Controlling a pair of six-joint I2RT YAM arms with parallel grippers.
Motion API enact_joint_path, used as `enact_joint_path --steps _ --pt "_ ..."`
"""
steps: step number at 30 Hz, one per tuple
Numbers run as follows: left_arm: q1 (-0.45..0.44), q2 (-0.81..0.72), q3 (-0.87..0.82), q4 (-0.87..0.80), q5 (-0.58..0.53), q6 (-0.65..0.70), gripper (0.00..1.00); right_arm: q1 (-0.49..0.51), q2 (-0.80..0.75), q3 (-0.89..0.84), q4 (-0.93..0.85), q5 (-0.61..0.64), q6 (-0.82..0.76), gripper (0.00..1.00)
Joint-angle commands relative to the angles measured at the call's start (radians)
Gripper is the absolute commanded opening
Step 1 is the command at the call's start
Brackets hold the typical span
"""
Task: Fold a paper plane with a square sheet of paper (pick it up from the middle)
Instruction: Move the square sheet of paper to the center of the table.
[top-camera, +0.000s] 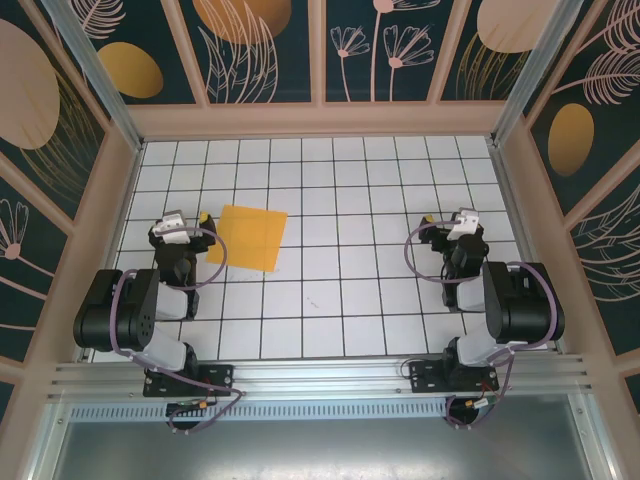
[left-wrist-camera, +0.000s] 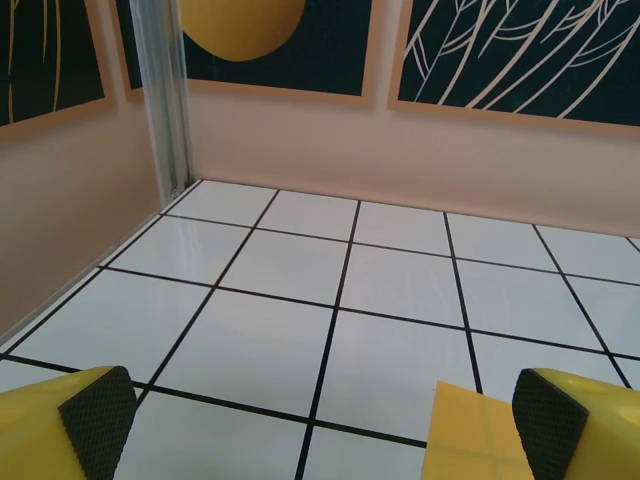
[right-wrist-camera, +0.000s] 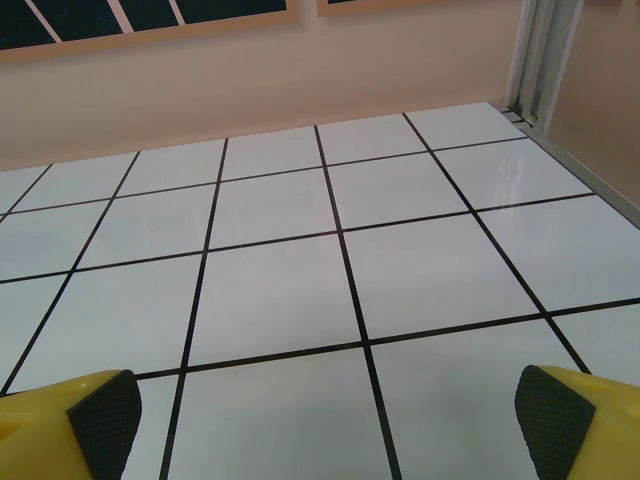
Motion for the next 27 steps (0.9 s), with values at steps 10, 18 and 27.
enact_joint_path --steps 10,18,27 --pt "0.005 0.0 0.017 0.009 0.023 0.005 0.98 -0.01 0.007 0.011 0.046 -0.02 0.013 0.99" --pt "0.005 -0.009 0.001 0.036 0.056 0.014 0.99 -0.003 -0.001 0.016 0.035 -0.022 0.003 0.99" --pt "0.005 -0.313 0.292 -0.822 0.04 -0.206 0.99 0.02 -0.144 0.525 -1.036 -0.064 0.156 0.99"
